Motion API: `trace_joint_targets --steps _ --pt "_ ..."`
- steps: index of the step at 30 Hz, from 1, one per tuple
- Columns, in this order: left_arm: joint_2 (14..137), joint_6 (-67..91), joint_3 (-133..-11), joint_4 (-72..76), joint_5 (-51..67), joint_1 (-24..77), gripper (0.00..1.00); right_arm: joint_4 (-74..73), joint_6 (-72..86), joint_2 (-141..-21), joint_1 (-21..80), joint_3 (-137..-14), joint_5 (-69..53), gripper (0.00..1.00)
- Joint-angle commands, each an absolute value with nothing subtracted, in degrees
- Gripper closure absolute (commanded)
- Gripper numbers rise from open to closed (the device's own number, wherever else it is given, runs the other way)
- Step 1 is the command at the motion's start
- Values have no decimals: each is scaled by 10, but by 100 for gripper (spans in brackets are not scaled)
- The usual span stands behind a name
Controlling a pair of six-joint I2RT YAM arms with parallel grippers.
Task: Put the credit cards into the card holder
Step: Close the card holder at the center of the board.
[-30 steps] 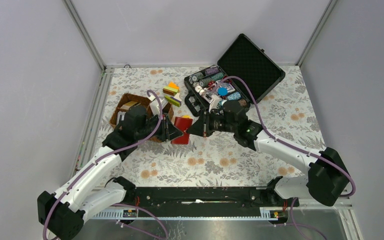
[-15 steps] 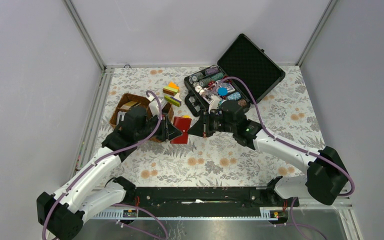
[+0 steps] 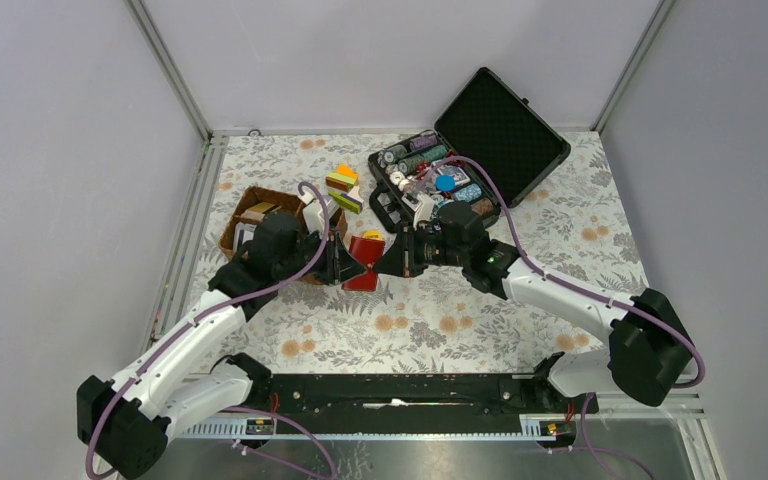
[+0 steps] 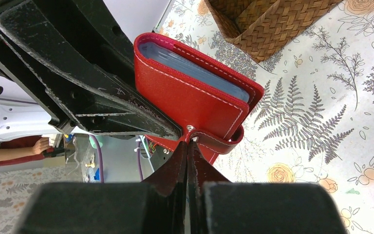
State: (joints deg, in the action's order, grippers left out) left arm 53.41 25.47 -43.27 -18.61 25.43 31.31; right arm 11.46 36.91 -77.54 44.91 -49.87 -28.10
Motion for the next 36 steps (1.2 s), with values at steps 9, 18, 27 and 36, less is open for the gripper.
trace_joint_targets --steps 9,18,27,36 --pt "541 255 -461 -154 289 323 100 158 373 -773 460 -527 -276 100" --pt "541 252 -462 -154 292 332 100 136 393 -787 460 -539 -246 100" --pt "545 250 -463 -154 292 338 100 157 416 -800 460 -543 -253 100" --pt "544 249 -463 -156 284 342 100 147 434 -794 460 -540 -217 100"
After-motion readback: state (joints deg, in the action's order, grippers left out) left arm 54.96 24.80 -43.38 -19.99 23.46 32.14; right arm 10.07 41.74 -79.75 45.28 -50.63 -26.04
